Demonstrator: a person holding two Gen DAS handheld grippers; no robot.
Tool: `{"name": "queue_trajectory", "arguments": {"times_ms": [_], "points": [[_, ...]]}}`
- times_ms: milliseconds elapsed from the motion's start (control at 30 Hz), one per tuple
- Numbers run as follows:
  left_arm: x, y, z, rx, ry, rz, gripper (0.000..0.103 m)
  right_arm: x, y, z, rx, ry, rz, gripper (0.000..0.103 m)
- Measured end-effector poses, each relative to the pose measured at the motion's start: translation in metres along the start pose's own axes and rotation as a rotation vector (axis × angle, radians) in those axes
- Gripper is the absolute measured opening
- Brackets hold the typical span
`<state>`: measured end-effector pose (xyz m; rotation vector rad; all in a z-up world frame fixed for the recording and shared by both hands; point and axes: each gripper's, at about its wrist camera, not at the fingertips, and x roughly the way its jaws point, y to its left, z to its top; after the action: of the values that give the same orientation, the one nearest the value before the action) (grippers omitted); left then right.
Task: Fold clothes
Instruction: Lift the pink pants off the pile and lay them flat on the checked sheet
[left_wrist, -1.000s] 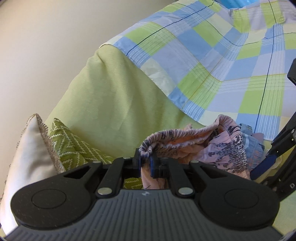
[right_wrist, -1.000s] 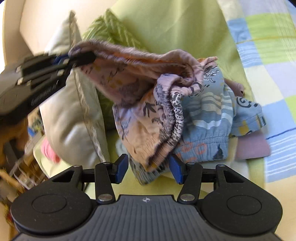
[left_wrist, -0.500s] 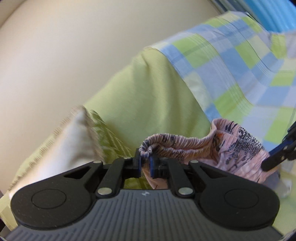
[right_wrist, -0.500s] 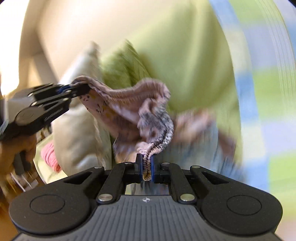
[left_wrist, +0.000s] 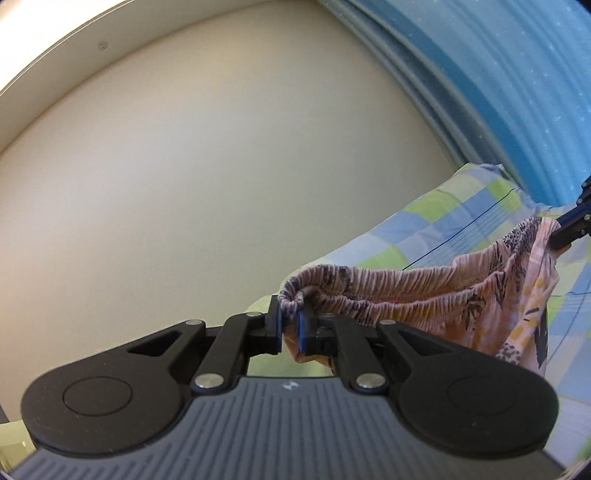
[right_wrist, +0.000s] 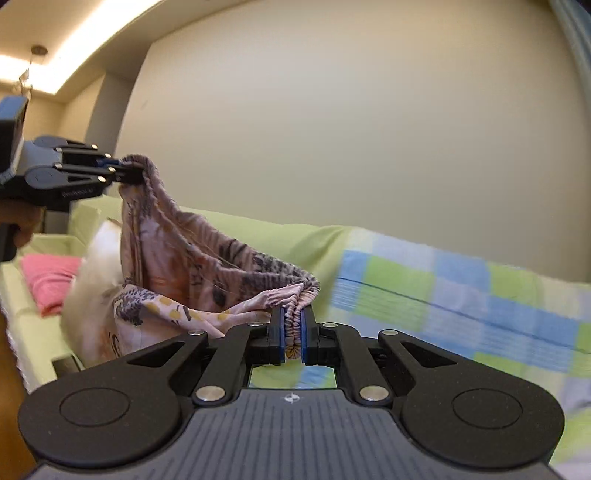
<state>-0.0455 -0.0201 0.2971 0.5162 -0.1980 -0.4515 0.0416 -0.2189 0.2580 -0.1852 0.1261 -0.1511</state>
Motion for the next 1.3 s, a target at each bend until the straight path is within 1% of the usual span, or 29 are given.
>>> {"name": "queue_trajectory", "arguments": {"times_ms": [133, 233, 333, 433, 500, 567, 633, 733, 800, 900, 933, 1000, 1033, 1067, 1100, 1133, 1167, 1233, 1300], "points": [[-0.023, -0.049, 0.012, -0.012, -0.043, -0.111, 0.007, -0.06, -0.021, -0.017, -0.003, 0.024, -0.119, 0.007], [-0.033, -0.079, 0.016, -0.062, -0.064, -0.194, 0.007, -0.104, -0.034, -0.032, 0.009, 0.043, -0.193, 0.007], [-0.042, -0.1, 0.019, -0.125, -0.071, -0.256, 0.007, -0.135, -0.043, -0.043, -0.019, 0.059, -0.264, 0.007], [-0.031, -0.124, 0.024, -0.142, -0.069, -0.314, 0.007, -0.15, -0.059, -0.051, -0.034, 0.083, -0.317, 0.007], [-0.004, -0.141, 0.03, -0.146, -0.053, -0.355, 0.007, -0.152, -0.076, -0.052, -0.039, 0.102, -0.342, 0.007], [0.034, -0.159, 0.034, -0.143, -0.028, -0.385, 0.007, -0.143, -0.099, -0.051, -0.047, 0.121, -0.363, 0.007], [0.076, -0.179, 0.037, -0.14, 0.002, -0.412, 0.007, -0.122, -0.13, -0.054, -0.055, 0.148, -0.381, 0.007], [0.158, -0.214, 0.028, -0.139, 0.068, -0.448, 0.007, -0.066, -0.197, -0.075, -0.041, 0.21, -0.403, 0.007], [0.214, -0.24, 0.015, -0.139, 0.121, -0.471, 0.007, -0.019, -0.244, -0.099, -0.017, 0.262, -0.415, 0.007], [0.308, -0.287, -0.024, -0.145, 0.224, -0.494, 0.007, 0.066, -0.311, -0.152, 0.01, 0.351, -0.443, 0.007], [0.34, -0.304, -0.039, -0.149, 0.265, -0.5, 0.008, 0.095, -0.33, -0.172, 0.022, 0.373, -0.446, 0.009], [0.401, -0.338, -0.08, -0.182, 0.363, -0.517, 0.011, 0.146, -0.364, -0.215, 0.043, 0.427, -0.437, 0.028], [0.427, -0.35, -0.1, -0.207, 0.421, -0.52, 0.016, 0.161, -0.377, -0.233, 0.074, 0.463, -0.456, 0.043], [0.446, -0.361, -0.119, -0.233, 0.475, -0.516, 0.016, 0.166, -0.387, -0.251, 0.134, 0.481, -0.476, 0.043], [0.456, -0.365, -0.135, -0.26, 0.508, -0.514, 0.016, 0.16, -0.394, -0.264, 0.205, 0.466, -0.478, 0.043], [0.458, -0.365, -0.148, -0.287, 0.523, -0.515, 0.017, 0.151, -0.395, -0.274, 0.238, 0.454, -0.477, 0.046], [0.453, -0.363, -0.159, -0.304, 0.527, -0.52, 0.019, 0.139, -0.394, -0.284, 0.242, 0.458, -0.479, 0.05], [0.432, -0.354, -0.178, -0.314, 0.542, -0.526, 0.031, 0.113, -0.389, -0.299, 0.202, 0.476, -0.49, 0.05], [0.406, -0.343, -0.192, -0.319, 0.563, -0.53, 0.033, 0.082, -0.386, -0.31, 0.185, 0.497, -0.501, 0.051]]}}
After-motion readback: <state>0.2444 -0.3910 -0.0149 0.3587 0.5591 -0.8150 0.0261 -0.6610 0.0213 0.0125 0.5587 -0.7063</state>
